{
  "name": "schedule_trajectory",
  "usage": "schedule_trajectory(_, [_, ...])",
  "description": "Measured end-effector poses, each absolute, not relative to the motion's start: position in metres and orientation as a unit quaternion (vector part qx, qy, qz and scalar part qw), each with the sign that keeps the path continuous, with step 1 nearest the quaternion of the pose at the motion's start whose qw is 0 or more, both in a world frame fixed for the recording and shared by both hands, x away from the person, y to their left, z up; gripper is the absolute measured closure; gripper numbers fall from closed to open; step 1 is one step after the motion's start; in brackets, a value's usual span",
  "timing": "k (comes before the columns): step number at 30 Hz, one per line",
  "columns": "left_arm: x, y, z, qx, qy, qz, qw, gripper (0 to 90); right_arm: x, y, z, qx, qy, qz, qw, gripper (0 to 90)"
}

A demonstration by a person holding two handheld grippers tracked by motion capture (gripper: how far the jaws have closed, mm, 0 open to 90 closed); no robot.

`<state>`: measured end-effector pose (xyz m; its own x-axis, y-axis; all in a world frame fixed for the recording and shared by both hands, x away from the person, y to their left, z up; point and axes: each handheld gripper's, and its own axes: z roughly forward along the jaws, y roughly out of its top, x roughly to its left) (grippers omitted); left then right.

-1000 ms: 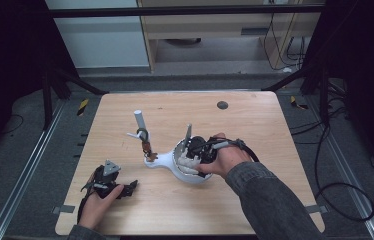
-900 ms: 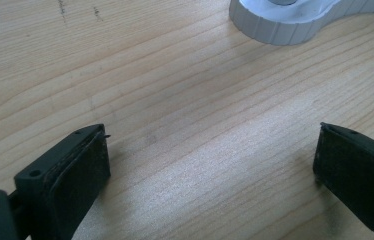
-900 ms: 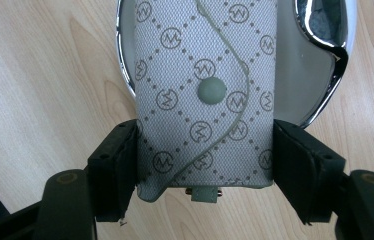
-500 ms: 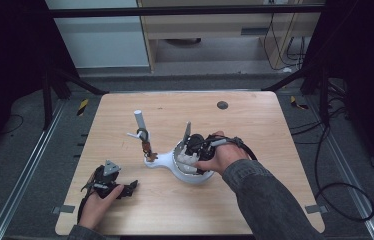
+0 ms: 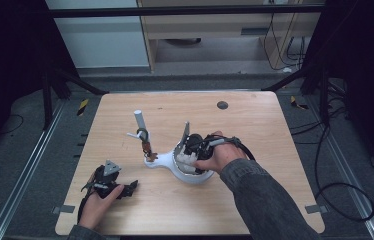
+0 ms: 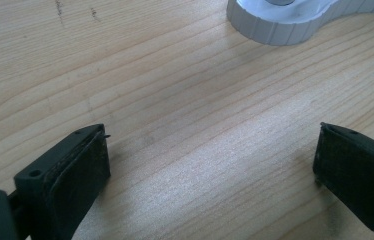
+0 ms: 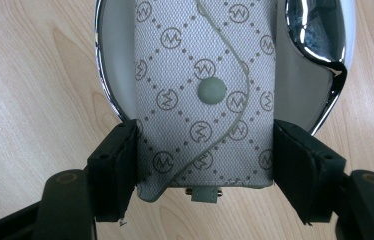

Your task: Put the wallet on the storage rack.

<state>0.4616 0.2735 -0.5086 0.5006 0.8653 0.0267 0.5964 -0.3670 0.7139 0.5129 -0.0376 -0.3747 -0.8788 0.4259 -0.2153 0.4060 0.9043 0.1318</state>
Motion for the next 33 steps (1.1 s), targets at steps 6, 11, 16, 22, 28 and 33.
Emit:
schedule_trajectory(6, [0.4616,0.2733,-0.5087,0.801,0.456,0.204,0.330,0.8,0.5141,-0.0363,-0.3767,0.214,0.969,0.039,0.119,31.2])
schedule_trajectory(11, [0.4616,0.2731,-0.5088,0.801,0.456,0.204,0.330,0.8,0.5149,-0.0354,-0.3791,0.216,0.969,0.038,0.117,31.2])
schedule_trajectory(16, [0.4616,0.2729,-0.5087,0.802,0.454,0.204,0.330,0.8,0.5154,-0.0336,-0.3803,0.215,0.969,0.038,0.115,31.1])
schedule_trajectory(22, [0.4616,0.2727,-0.5088,0.801,0.455,0.204,0.331,0.8,0.5156,-0.0313,-0.3821,0.214,0.969,0.040,0.114,31.1])
schedule_trajectory(28, [0.4616,0.2726,-0.5088,0.802,0.454,0.203,0.331,0.7,0.5157,-0.0306,-0.3837,0.228,0.966,0.057,0.108,15.9])
schedule_trajectory(33, [0.4616,0.2726,-0.5087,0.803,0.454,0.203,0.330,0.7,0.5145,-0.0316,-0.3790,0.231,0.964,0.072,0.111,19.2])
